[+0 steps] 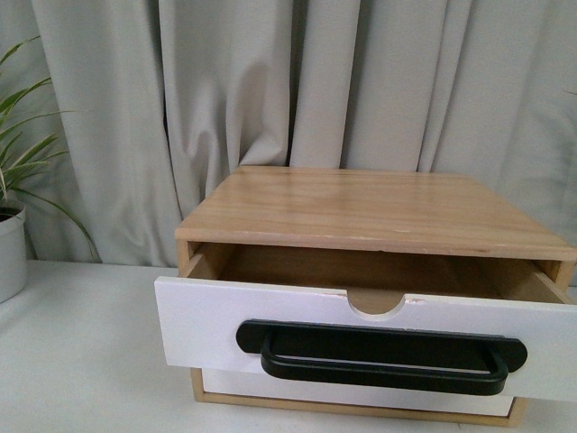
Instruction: Pull drawer
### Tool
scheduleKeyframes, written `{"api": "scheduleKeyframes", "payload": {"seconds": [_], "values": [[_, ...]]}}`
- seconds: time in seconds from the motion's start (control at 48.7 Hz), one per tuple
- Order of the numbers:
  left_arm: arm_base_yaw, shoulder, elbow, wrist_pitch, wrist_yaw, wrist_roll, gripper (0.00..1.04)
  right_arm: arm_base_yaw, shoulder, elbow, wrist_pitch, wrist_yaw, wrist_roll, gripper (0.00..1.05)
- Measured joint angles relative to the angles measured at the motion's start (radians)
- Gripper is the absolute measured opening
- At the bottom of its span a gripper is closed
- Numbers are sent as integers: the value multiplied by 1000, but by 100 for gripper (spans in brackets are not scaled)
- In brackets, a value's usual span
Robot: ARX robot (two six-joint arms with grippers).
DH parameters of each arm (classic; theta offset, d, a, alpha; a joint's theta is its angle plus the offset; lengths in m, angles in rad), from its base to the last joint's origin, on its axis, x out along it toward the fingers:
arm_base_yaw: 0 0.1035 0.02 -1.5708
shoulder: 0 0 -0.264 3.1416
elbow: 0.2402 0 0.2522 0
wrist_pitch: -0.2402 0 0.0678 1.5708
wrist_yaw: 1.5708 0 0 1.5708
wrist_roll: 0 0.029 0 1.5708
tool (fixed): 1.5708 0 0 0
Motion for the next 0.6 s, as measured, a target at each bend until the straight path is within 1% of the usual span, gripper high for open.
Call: {"api": "scheduleKeyframes", "payload": {"seconds": [0.144,0.164,0.185,0.205,0.246,0.287,0.328,0.39,0.41,0.431,0.493,0.513,0.554,0.575,0.595], "values": [[0,-1,0,0,0,0,4,0,0,0,0,0,-1,1],[0,-1,0,0,0,0,4,0,0,0,0,0,-1,3],[0,-1,0,0,0,-1,7,0,0,0,0,0,0,8],[0,-1,0,0,0,-1,11,0,0,0,0,0,0,10],[0,-1,0,0,0,-1,18,0,0,0,0,0,0,19],[0,-1,0,0,0,-1,29,0,0,0,0,0,0,30],[0,-1,0,0,0,-1,34,0,0,0,0,0,0,35],[0,-1,0,0,0,-1,45,0,0,0,0,0,0,46],[0,-1,0,0,0,-1,49,0,0,0,0,0,0,47],[0,-1,0,0,0,-1,50,0,0,0,0,0,0,51],[0,-1,0,0,0,-1,66,0,0,0,0,0,0,67],[0,-1,0,0,0,-1,68,0,0,0,0,0,0,69],[0,-1,0,0,0,-1,75,0,0,0,0,0,0,76],[0,-1,0,0,0,-1,79,0,0,0,0,0,0,78],[0,-1,0,0,0,-1,81,0,0,0,0,0,0,81]]}}
